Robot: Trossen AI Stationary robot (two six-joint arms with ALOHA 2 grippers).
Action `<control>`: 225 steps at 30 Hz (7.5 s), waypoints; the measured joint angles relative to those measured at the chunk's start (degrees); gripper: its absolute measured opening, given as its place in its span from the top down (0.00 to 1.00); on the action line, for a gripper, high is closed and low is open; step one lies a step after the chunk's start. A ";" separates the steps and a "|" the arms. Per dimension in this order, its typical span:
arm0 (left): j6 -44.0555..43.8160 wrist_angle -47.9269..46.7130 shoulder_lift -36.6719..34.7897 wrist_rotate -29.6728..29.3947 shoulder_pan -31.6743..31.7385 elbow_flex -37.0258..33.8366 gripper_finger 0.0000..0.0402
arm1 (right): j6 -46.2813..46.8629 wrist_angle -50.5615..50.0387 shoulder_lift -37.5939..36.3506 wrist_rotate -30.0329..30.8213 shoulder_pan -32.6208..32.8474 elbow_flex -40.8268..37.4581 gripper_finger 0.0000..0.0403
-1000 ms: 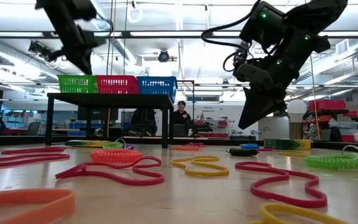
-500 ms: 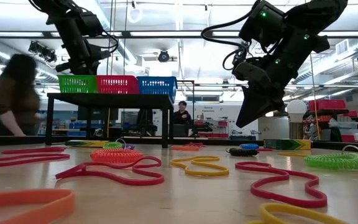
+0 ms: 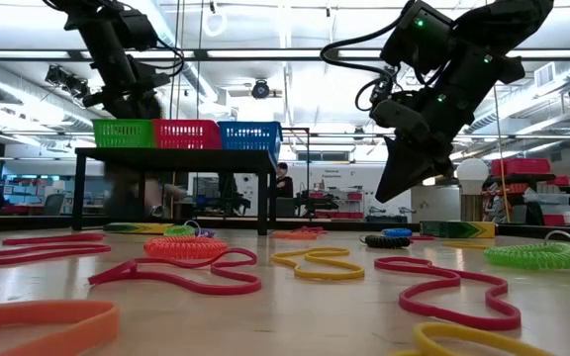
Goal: Pick & Place Office Desk Supplies
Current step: Put the orange rubber band into the green bin on the shelf, then put the big box of crayons into the blue bin on the shelf
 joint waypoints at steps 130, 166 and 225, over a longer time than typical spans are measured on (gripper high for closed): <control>-1.59 72.71 -4.96 -6.98 -50.56 -30.05 0.96 | 1.57 -9.35 -17.24 -13.65 -56.32 -16.16 0.65; -0.01 72.36 -4.96 -6.78 -50.62 -30.03 0.96 | 66.49 -13.61 -32.99 7.33 -25.80 -22.48 0.99; -1.52 69.96 -4.94 -6.74 -50.63 -29.99 0.96 | -66.47 -22.47 -13.79 6.34 -11.37 -11.50 0.65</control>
